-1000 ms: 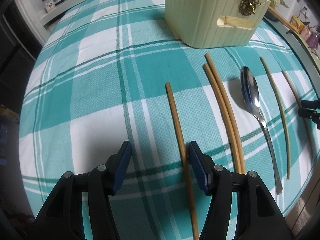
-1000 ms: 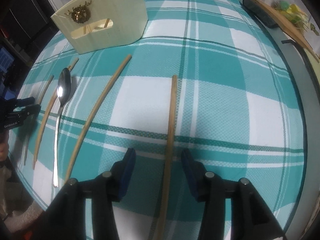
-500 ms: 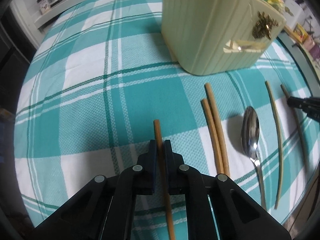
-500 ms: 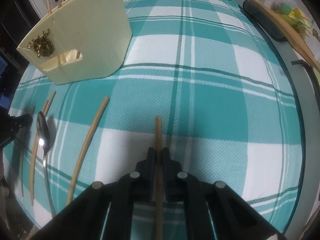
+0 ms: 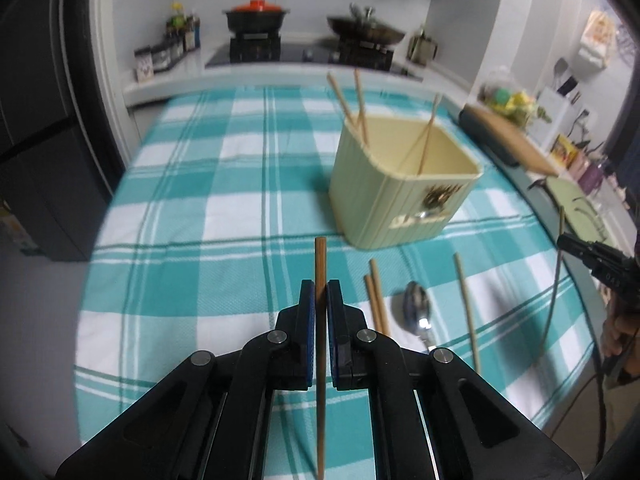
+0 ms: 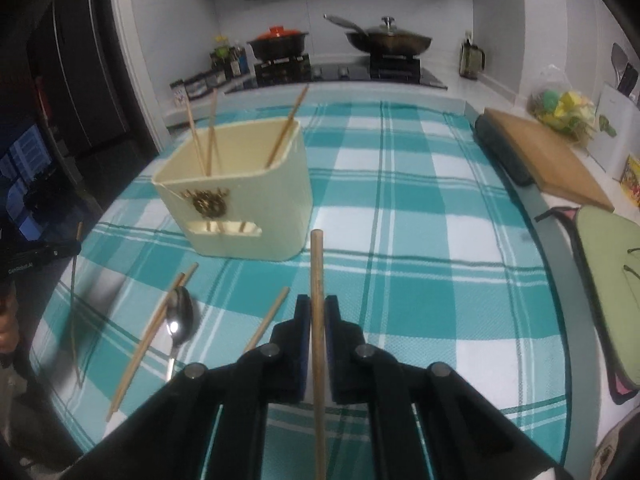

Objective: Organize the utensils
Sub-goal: 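Lift both chopsticks and carry them over the cream holder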

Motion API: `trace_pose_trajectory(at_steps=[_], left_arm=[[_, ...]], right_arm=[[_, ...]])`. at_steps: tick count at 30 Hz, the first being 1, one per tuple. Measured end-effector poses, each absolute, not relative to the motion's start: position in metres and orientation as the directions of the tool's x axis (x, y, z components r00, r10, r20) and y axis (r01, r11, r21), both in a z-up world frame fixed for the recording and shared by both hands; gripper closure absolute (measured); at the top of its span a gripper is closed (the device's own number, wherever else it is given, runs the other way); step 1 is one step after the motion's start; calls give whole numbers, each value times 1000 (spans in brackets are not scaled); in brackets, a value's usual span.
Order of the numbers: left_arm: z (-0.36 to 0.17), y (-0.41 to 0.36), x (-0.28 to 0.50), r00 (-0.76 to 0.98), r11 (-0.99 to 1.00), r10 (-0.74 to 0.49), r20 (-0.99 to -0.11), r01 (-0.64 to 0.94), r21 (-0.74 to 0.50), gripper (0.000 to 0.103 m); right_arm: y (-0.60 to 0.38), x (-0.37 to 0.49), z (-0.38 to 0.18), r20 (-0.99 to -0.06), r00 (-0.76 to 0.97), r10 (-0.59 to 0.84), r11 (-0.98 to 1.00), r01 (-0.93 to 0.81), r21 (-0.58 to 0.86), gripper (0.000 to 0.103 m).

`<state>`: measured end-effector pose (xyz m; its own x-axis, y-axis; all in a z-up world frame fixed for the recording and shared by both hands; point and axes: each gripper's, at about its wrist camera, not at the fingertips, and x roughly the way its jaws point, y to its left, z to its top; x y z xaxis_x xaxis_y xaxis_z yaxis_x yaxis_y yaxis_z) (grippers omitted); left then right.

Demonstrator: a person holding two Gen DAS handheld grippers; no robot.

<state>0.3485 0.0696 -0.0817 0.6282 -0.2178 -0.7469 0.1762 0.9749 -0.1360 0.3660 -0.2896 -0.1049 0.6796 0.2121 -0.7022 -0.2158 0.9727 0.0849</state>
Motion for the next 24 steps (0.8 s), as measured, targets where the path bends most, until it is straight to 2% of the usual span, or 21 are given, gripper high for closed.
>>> trace_pose_trajectory(at_steps=[5, 12, 15, 19, 20, 21, 23, 24], left_arm=[[-51, 78, 320, 695, 969, -246, -676, 186, -161, 99], [-29, 70, 302, 728, 962, -271, -630, 214, -166, 99], [-28, 66, 300, 731, 962, -272, -626, 222, -159, 99], [-27, 62, 296, 732, 961, -276, -622, 231, -154, 99], [-27, 62, 295, 734, 961, -274, -621, 230, -152, 99], [-26, 63, 295, 735, 961, -274, -620, 230, -152, 99], [-26, 63, 294, 736, 961, -273, -619, 229, -152, 99], [-25, 64, 293, 737, 962, -272, -618, 227, -152, 99]], right_arm=[[-295, 321, -69, -591, 767, 250, 966, -242, 95, 96], [-299, 293, -46, -502, 822, 269, 962, -257, 95, 97], [-293, 293, -48, -534, 806, 256, 962, -266, 60, 97], [-288, 315, -75, -664, 722, 195, 972, -231, 34, 96], [-288, 320, -84, -682, 708, 185, 974, -224, 31, 91], [-288, 326, -94, -703, 686, 188, 973, -230, 35, 73], [-288, 342, -116, -753, 630, 191, 973, -226, 58, 48], [-290, 350, -126, -766, 612, 199, 973, -216, 80, 48]])
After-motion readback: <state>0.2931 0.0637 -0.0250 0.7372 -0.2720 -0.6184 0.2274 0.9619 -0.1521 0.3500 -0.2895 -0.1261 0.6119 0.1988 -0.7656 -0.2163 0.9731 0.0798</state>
